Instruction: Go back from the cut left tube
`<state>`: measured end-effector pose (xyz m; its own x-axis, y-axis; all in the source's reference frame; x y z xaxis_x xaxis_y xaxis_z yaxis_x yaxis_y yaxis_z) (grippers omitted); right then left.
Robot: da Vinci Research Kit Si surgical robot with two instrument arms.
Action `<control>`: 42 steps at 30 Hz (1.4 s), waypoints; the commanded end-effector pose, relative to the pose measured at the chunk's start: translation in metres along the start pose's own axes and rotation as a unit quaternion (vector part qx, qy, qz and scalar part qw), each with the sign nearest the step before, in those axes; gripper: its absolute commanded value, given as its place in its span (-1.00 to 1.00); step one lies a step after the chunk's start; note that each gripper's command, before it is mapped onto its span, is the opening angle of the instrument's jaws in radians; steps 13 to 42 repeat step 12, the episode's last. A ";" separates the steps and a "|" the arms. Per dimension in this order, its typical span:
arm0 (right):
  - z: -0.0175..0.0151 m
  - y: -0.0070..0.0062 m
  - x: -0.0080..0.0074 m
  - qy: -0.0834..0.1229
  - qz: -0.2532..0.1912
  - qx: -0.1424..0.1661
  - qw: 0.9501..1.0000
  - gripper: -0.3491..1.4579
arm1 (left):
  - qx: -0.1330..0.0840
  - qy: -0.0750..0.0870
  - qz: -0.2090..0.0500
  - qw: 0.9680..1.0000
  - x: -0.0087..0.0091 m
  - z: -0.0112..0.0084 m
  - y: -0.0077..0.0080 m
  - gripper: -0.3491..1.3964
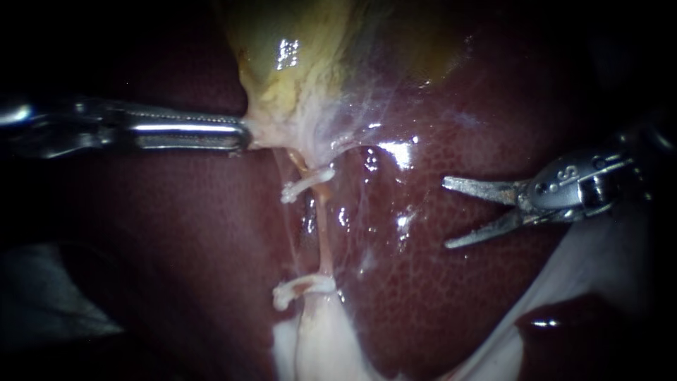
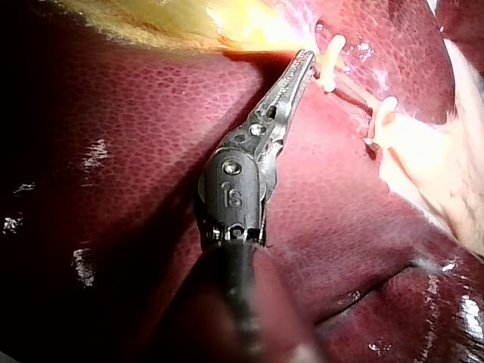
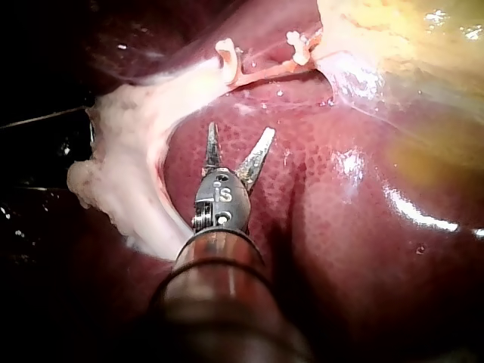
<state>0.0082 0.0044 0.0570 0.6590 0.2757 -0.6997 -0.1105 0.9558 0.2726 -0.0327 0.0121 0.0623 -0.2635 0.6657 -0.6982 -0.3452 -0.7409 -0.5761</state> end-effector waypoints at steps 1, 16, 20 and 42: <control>0.0000 0.0000 -0.0001 -0.001 0.000 0.000 1.000 0.99 | -0.001 0.000 0.000 1.000 -0.0001 0.0002 0.0001 -1.00; 0.0007 -0.0001 0.0002 0.006 0.000 0.018 1.000 0.99 | -0.002 -0.002 -0.001 1.000 0.0001 -0.0002 0.0000 -1.00; 0.0007 -0.0001 0.0002 0.006 0.000 0.018 1.000 0.99 | -0.002 -0.002 -0.001 1.000 0.0001 -0.0002 0.0000 -1.00; 0.0007 -0.0001 0.0002 0.006 0.000 0.018 1.000 0.99 | -0.002 -0.002 -0.001 1.000 0.0001 -0.0002 0.0000 -1.00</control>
